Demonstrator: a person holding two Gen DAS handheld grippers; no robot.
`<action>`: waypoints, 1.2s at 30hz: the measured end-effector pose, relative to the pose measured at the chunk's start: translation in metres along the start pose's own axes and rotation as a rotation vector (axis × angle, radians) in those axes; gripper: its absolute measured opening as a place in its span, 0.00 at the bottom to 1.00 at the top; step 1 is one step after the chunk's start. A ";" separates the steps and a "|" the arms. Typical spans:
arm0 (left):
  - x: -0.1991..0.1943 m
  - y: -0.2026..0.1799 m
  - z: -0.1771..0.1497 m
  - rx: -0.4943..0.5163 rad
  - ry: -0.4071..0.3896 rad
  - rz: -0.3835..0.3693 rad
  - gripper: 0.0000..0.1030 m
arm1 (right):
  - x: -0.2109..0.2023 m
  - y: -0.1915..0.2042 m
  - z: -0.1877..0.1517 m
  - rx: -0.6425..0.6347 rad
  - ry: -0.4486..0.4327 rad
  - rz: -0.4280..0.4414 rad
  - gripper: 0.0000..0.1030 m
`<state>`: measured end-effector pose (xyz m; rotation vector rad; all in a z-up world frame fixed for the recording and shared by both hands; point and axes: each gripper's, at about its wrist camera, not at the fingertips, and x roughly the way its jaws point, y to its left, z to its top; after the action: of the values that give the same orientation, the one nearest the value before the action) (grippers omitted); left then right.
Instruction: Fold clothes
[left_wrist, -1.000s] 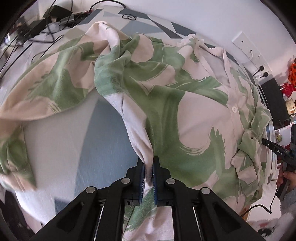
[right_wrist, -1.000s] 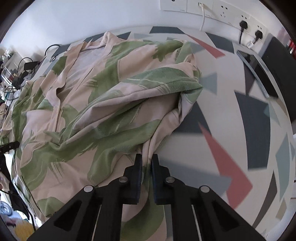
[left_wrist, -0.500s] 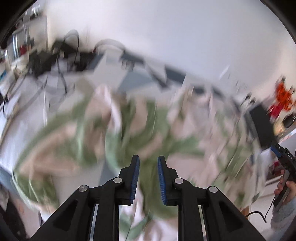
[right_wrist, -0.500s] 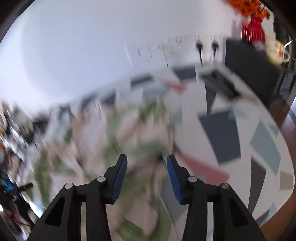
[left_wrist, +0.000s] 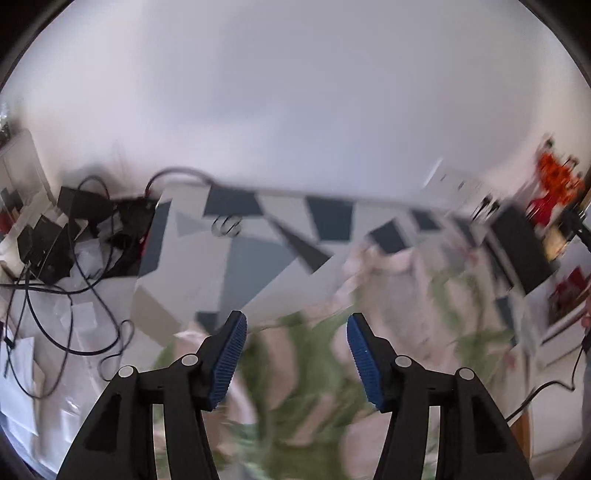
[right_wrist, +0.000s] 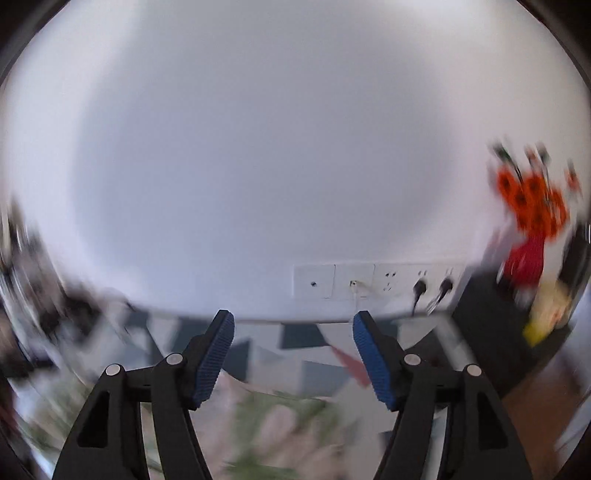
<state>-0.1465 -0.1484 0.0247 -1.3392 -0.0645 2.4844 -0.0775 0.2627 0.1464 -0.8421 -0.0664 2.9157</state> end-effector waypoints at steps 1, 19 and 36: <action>0.007 0.007 0.000 0.005 0.031 0.011 0.55 | 0.011 0.009 -0.005 -0.042 0.021 0.030 0.68; 0.153 0.009 -0.005 0.315 0.424 -0.018 0.55 | 0.171 0.120 -0.110 -0.082 0.347 0.436 0.68; 0.155 0.032 -0.016 0.417 0.362 -0.190 0.30 | 0.205 0.149 -0.125 0.009 0.456 0.467 0.68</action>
<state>-0.2212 -0.1346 -0.1156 -1.4855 0.3697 1.9271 -0.1963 0.1395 -0.0784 -1.6948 0.2075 3.0211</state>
